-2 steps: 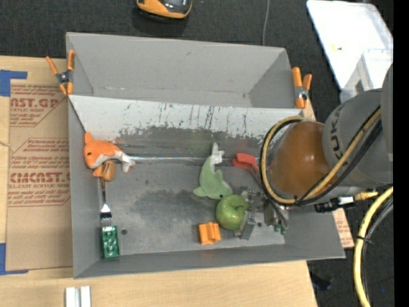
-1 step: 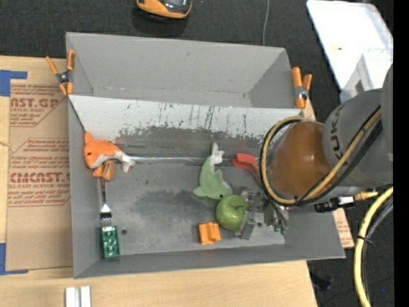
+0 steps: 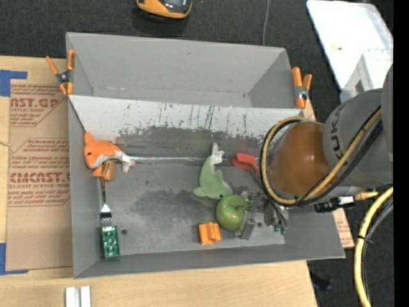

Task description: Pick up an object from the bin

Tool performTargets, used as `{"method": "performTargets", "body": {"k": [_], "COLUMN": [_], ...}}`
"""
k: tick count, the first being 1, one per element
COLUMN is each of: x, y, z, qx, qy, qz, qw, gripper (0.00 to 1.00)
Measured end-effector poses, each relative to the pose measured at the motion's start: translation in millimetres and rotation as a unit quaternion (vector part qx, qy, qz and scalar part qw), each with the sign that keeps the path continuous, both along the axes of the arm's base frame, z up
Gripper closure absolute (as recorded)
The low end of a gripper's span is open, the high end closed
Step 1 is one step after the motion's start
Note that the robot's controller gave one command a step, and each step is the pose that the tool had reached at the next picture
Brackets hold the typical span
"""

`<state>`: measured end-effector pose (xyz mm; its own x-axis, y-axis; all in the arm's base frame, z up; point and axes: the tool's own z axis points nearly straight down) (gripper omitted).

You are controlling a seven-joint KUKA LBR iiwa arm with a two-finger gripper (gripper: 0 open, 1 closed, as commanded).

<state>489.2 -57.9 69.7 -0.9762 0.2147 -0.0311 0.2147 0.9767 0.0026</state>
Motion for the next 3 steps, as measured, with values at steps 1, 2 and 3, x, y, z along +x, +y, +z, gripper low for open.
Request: {"method": "performTargets", "body": {"k": [1, 2, 3], "x": [0.0, 0.0, 0.0], "y": [0.0, 0.0, 0.0], "z": [0.0, 0.0, 0.0], "qx": [0.0, 0.0, 0.0], "qy": [0.0, 0.0001, 0.0001], "qz": [0.0, 0.0, 0.0], "qw": [1.0, 1.0, 1.0], "gripper": [1.0, 1.0, 1.0]}}
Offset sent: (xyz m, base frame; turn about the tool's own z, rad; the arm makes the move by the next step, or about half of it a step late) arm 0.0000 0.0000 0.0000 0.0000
